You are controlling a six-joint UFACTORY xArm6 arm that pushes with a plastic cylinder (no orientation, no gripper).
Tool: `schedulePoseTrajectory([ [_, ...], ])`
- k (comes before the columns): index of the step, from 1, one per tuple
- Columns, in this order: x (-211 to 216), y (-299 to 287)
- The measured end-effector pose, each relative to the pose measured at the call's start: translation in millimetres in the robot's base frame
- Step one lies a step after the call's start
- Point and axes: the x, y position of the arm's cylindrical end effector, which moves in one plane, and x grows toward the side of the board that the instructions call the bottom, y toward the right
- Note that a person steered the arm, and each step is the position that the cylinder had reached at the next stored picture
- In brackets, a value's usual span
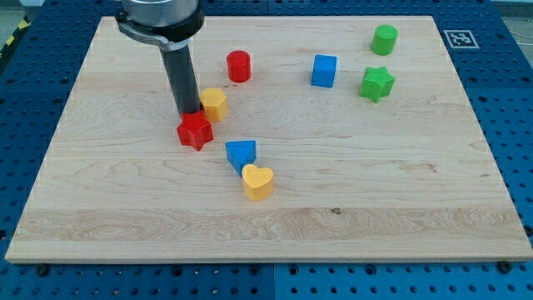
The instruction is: Push the yellow star into the red circle
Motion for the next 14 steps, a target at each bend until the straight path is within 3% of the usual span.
schedulePoseTrajectory([
  [7, -8, 23],
  [9, 11, 32],
  [14, 11, 37],
])
